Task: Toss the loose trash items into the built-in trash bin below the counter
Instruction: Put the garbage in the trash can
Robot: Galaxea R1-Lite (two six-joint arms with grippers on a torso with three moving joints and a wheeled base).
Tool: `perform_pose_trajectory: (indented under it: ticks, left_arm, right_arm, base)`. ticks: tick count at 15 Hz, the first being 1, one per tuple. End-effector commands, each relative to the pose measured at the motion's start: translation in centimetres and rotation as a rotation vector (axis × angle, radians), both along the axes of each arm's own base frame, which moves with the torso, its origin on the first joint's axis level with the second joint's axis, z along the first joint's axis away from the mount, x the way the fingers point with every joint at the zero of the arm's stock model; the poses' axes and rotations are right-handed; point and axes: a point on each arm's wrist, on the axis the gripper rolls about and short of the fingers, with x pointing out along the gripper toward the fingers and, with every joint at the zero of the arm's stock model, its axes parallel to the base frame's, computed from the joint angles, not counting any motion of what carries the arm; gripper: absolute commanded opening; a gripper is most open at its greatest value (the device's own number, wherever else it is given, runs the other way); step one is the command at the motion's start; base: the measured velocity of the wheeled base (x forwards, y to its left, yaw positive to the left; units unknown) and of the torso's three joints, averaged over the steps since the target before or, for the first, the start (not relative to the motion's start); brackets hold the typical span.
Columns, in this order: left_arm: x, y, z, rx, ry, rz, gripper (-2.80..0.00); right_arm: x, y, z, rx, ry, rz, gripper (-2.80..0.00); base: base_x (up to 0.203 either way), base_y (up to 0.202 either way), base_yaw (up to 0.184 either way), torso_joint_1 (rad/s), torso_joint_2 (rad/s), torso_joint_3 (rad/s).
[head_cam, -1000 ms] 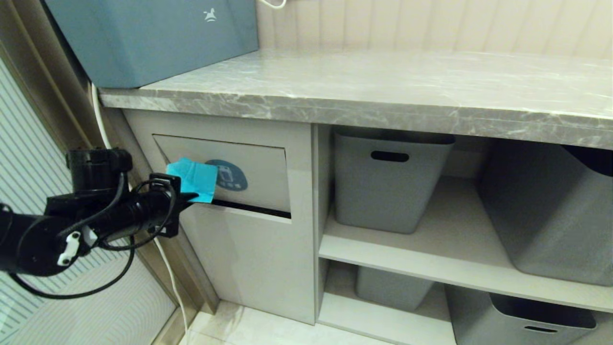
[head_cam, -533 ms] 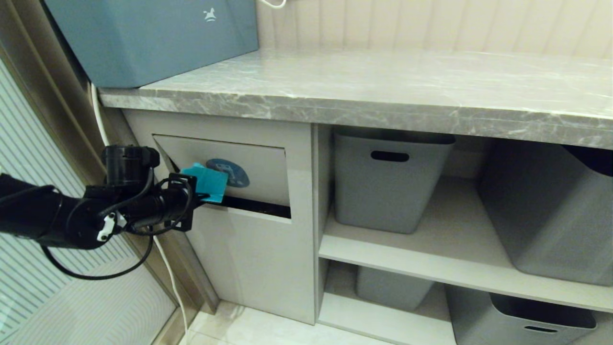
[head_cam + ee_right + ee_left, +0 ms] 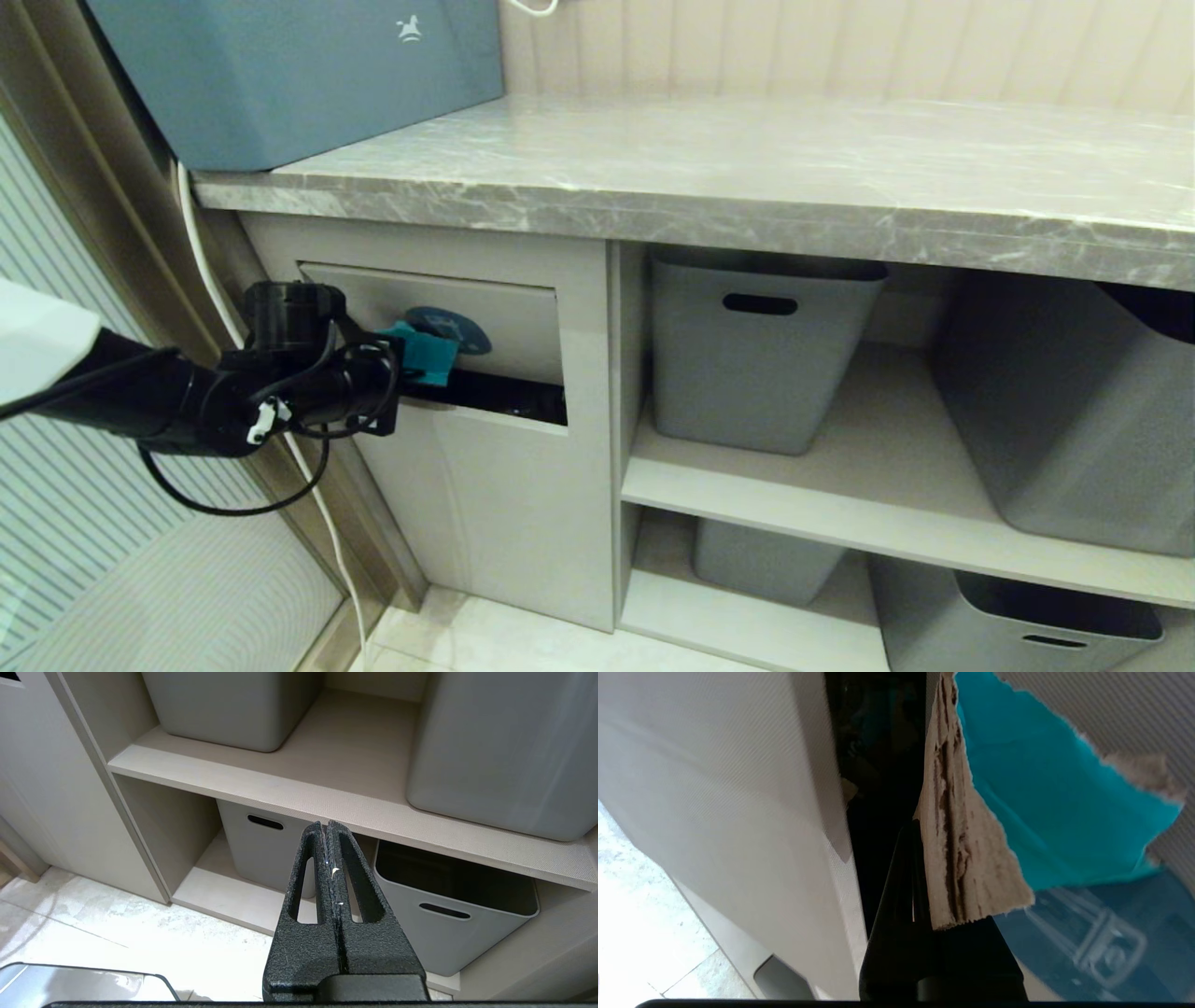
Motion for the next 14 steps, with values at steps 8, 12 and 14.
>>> perform_pose_trajectory:
  ticks: [8, 12, 14]
  left_arm:
    - [2.02, -0.38, -0.86, -0.005, 0.025, 0.001, -2.8]
    - [2.15, -0.65, -1.04, 0.002, 0.027, -0.007, 0.0]
    - [2.14, -0.59, -0.96, 0.011, 0.022, -0.01, 0.0]
  right_arm:
    - [-0.01, 0.0, 0.0, 0.0, -0.002, 0.001, -2.8]
    - [-0.01, 0.0, -0.01, 0.0, -0.001, 0.0, -2.8]
    - [-0.01, 0.0, -0.01, 0.0, -0.001, 0.0, -2.8]
  base:
    - [0.0, 0.0, 0.0, 0.0, 0.0, 0.0]
    - [0.0, 0.0, 0.0, 0.0, 0.0, 0.0]
    - [0.0, 0.0, 0.0, 0.0, 0.0, 0.0]
